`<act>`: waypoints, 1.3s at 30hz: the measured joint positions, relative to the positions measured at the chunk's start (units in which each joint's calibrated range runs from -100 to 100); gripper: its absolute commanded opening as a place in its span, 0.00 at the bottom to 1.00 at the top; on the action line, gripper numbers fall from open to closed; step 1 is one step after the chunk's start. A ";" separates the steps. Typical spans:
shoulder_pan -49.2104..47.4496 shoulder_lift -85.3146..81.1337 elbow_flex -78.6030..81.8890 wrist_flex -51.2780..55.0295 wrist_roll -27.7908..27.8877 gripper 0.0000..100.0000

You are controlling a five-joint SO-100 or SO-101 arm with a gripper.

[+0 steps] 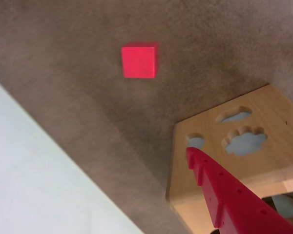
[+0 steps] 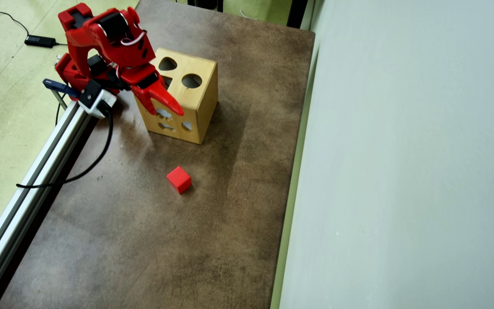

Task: Pick and place the red cube on the square hole

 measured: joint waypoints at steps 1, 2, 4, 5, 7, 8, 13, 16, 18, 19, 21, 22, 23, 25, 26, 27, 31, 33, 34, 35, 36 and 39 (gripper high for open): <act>0.00 1.27 0.00 0.00 0.00 0.69; 0.00 2.46 0.00 0.00 0.00 0.69; 0.00 5.25 0.00 0.00 0.00 0.69; 0.00 6.69 0.00 0.00 0.00 0.69; 0.00 9.66 0.00 0.00 0.00 0.69; 0.00 11.10 0.00 0.00 0.00 0.69; 0.79 17.03 0.00 0.00 0.00 0.69; 3.23 18.31 0.00 -1.53 0.05 0.69; 4.81 18.64 0.00 -4.52 0.05 0.69; 5.32 18.81 0.00 -6.05 0.05 0.69; 5.89 18.81 0.00 -9.12 0.05 0.69; 5.89 18.81 0.00 -10.33 0.05 0.69; 5.89 18.81 0.00 -11.06 0.05 0.69; 5.82 18.81 0.00 -11.38 0.05 0.69; 5.82 18.81 0.00 -11.38 0.05 0.69; 5.82 18.81 0.00 -11.46 0.05 0.69; 5.75 23.39 0.00 -11.54 0.05 0.69; 5.68 26.69 0.00 -11.54 0.05 0.69; 5.68 27.80 0.09 -11.62 0.05 0.69; 5.68 28.81 0.09 -11.86 0.05 0.69; 5.68 29.66 0.00 -12.19 0.05 0.69; 5.53 32.29 0.00 -12.75 0.05 0.69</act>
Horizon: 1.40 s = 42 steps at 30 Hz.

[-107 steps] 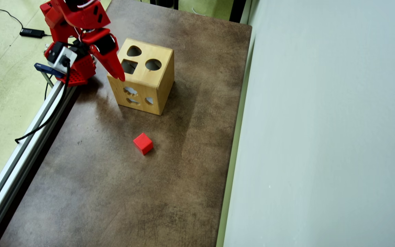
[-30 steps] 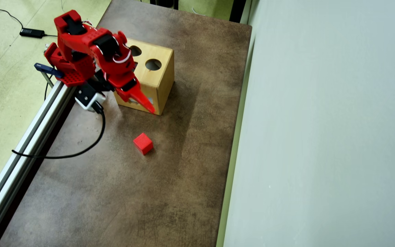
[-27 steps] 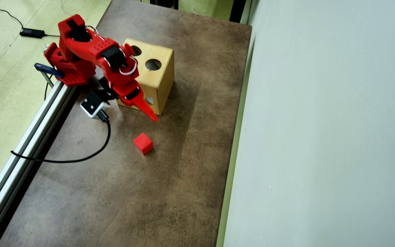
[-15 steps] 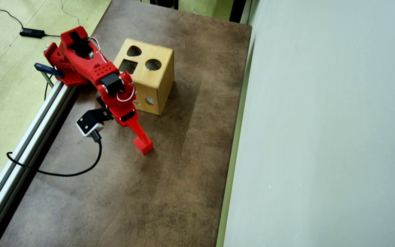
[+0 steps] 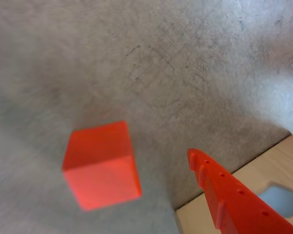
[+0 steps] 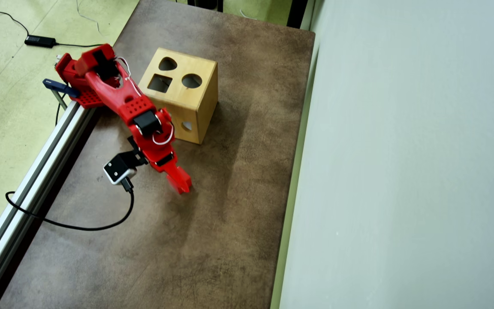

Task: Pick and place the red cube on the square hole

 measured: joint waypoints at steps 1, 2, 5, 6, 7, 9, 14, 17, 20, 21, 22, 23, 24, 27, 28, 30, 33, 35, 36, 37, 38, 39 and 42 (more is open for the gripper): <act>-0.07 0.76 0.00 0.00 0.00 0.69; -0.43 1.61 0.00 0.00 0.00 0.69; -1.87 3.39 0.00 0.16 0.00 0.69; -2.44 3.47 0.00 0.16 0.00 0.69; -3.09 3.47 0.00 0.16 0.00 0.69; -4.31 3.47 0.00 0.24 0.00 0.69; -5.25 3.47 0.00 0.16 0.00 0.69; -5.17 3.47 0.00 -2.50 0.00 0.69; -5.03 3.47 0.00 -3.63 0.00 0.69; -5.03 3.56 0.00 -3.71 0.00 0.69; -5.03 3.90 0.00 -3.87 0.00 0.69; -5.03 4.41 0.00 -4.04 0.00 0.69; -5.03 4.66 0.00 -4.36 0.00 0.69; -4.89 4.83 0.00 -4.28 0.00 0.69; -4.74 4.83 0.00 -4.28 0.00 0.69; -4.17 4.83 0.00 -4.36 0.24 0.69; -2.95 4.83 0.00 -4.44 1.17 0.69; -2.66 4.83 0.00 -4.44 1.86 0.69; -2.59 4.83 0.00 -4.28 2.05 0.69; -2.59 4.83 0.00 -4.28 2.10 0.69; -2.52 4.83 0.00 -4.28 2.20 0.69; -2.44 4.83 0.00 -4.28 2.20 0.69; -2.44 4.83 0.00 -4.28 2.20 0.65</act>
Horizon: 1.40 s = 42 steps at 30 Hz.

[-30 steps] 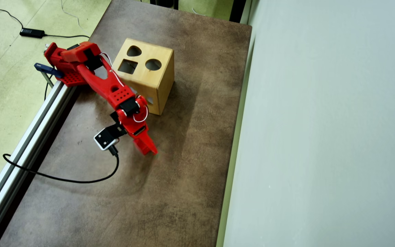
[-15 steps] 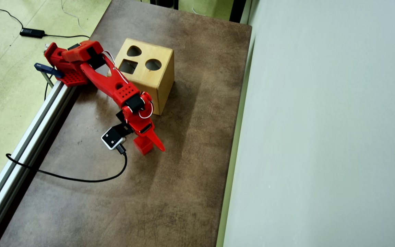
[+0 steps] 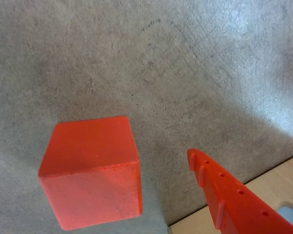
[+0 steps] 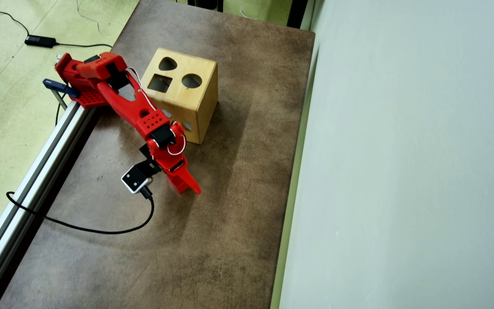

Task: Pick and place the red cube on the square hole

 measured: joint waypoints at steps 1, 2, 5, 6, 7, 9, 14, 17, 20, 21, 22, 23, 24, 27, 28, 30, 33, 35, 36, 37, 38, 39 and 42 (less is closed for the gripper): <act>0.00 0.00 0.00 0.00 0.00 0.63; 0.00 0.00 0.00 0.00 0.00 0.61; 0.00 0.00 0.00 0.00 0.00 0.54; 0.00 0.00 0.00 -0.32 0.00 0.52; 0.00 0.00 0.00 -0.56 0.00 0.50; 0.00 0.00 0.00 -1.37 0.00 0.47; 0.00 0.00 0.00 -2.18 0.00 0.40; 0.00 0.00 0.00 -2.18 0.00 0.38; 0.00 0.00 0.00 -2.18 0.00 0.36; 0.00 0.00 0.00 -2.18 0.00 0.36; 0.00 0.00 0.00 -2.18 0.00 0.36; 0.00 0.00 0.00 -2.18 0.00 0.35; 0.00 0.00 0.00 -2.18 0.00 0.35; 0.00 0.00 0.00 -2.18 0.00 0.32; 0.00 0.00 0.00 -2.18 0.00 0.31; 0.00 0.00 0.00 -2.18 0.00 0.28; 0.00 0.00 0.00 -2.18 0.00 0.24; 0.00 0.00 0.00 -2.18 0.00 0.22; 0.00 0.00 0.00 -2.18 0.00 0.22; 0.00 0.00 0.00 -2.18 0.00 0.22; 0.00 0.00 0.00 -2.18 0.00 0.21; 0.00 0.00 0.00 -2.18 0.00 0.21; 0.00 0.00 0.00 -2.18 0.00 0.21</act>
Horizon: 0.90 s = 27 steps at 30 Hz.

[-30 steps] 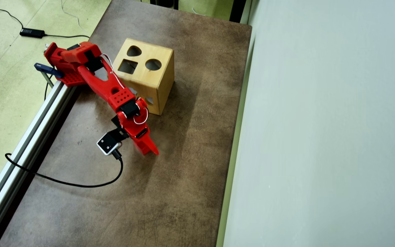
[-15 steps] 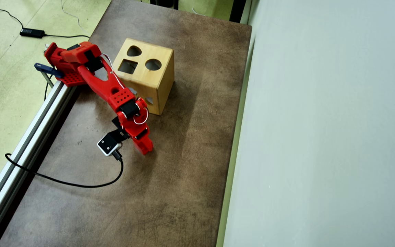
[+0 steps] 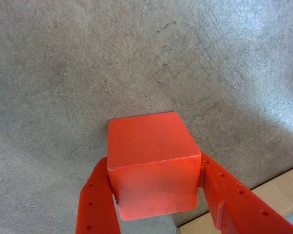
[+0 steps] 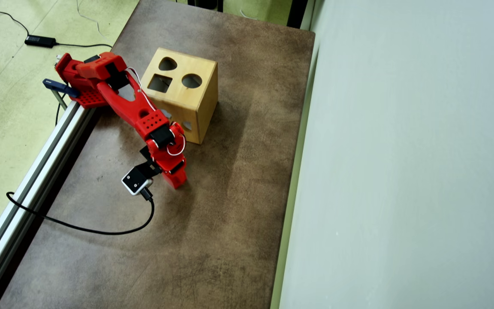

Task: Pick and place the red cube on the square hole

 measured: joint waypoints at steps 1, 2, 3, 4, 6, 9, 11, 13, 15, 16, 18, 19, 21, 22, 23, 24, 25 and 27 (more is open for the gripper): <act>0.00 0.00 0.00 0.00 0.00 0.21; 0.00 0.00 0.00 0.00 0.00 0.21; 0.00 0.00 0.00 0.00 0.00 0.21; 0.00 0.00 0.00 0.00 0.00 0.21; 0.00 0.00 0.00 0.00 0.00 0.21; 0.00 -0.34 0.09 0.00 0.00 0.21; 0.00 -1.78 0.09 0.00 0.00 0.21; 0.00 -3.90 0.09 0.16 0.00 0.21; 0.00 -5.76 0.09 0.48 0.00 0.21; 0.00 -6.61 0.09 0.48 0.00 0.21; 0.00 -8.81 0.09 0.48 0.00 0.21; 0.00 -10.25 0.09 0.48 0.00 0.21; 0.00 -13.56 0.09 0.48 0.00 0.21; 0.00 -15.51 0.09 0.48 0.00 0.21; 0.00 -17.29 0.09 0.48 0.00 0.21; 0.00 -19.32 0.09 0.48 0.00 0.21; 0.00 -21.27 0.09 0.48 0.00 0.21; 0.00 -25.08 0.09 0.56 0.00 0.21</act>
